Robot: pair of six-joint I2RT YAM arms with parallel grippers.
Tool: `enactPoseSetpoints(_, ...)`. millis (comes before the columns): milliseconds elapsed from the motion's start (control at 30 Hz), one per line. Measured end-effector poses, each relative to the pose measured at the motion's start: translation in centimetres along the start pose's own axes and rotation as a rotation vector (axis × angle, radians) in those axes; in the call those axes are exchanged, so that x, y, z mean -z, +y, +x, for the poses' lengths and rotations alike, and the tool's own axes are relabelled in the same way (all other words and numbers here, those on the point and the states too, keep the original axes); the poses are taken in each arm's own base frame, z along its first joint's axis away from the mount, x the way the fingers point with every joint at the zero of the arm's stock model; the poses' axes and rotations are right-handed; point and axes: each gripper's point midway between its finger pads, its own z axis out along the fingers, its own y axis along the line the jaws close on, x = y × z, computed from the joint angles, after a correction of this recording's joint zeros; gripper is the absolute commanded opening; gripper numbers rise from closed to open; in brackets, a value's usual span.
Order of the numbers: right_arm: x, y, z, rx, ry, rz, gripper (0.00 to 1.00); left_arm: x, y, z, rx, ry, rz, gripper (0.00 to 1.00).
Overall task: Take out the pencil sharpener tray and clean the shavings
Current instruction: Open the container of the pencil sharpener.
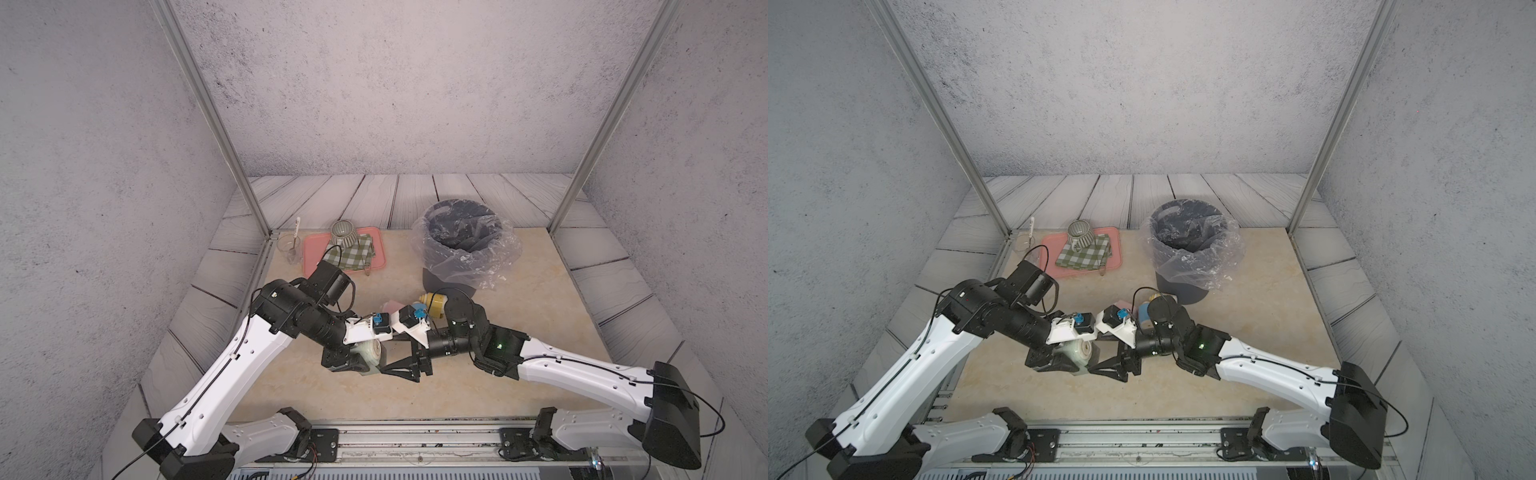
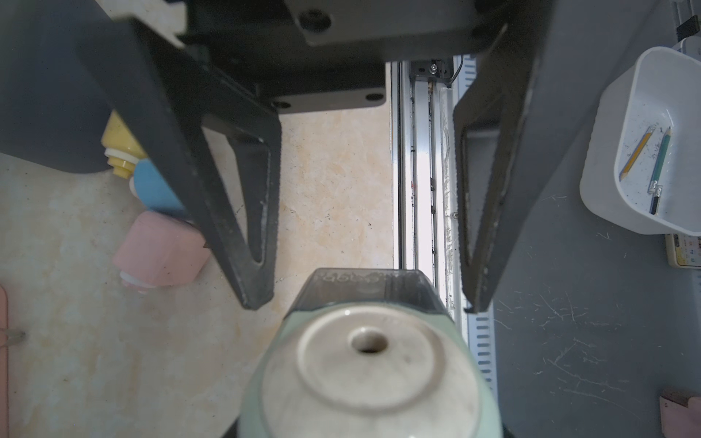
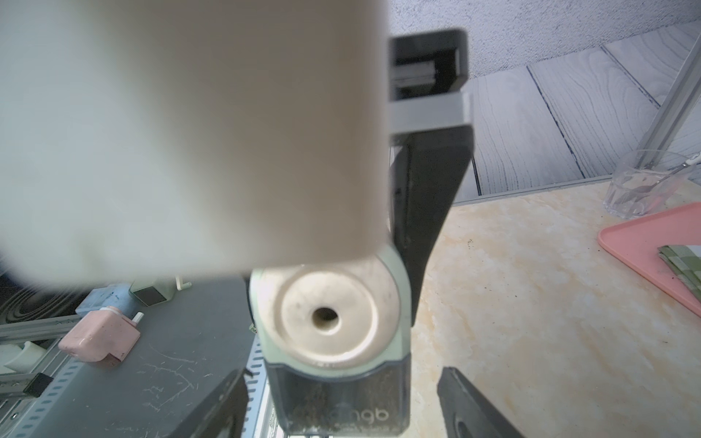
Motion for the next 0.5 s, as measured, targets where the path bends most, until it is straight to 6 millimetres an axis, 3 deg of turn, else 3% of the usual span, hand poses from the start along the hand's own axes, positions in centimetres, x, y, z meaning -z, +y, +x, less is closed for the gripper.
enactPoseSetpoints(500, -0.39, -0.12, 0.39, -0.009, 0.013, 0.019, 0.79, 0.11, -0.21, 0.62, 0.015, 0.026, -0.002, 0.0)
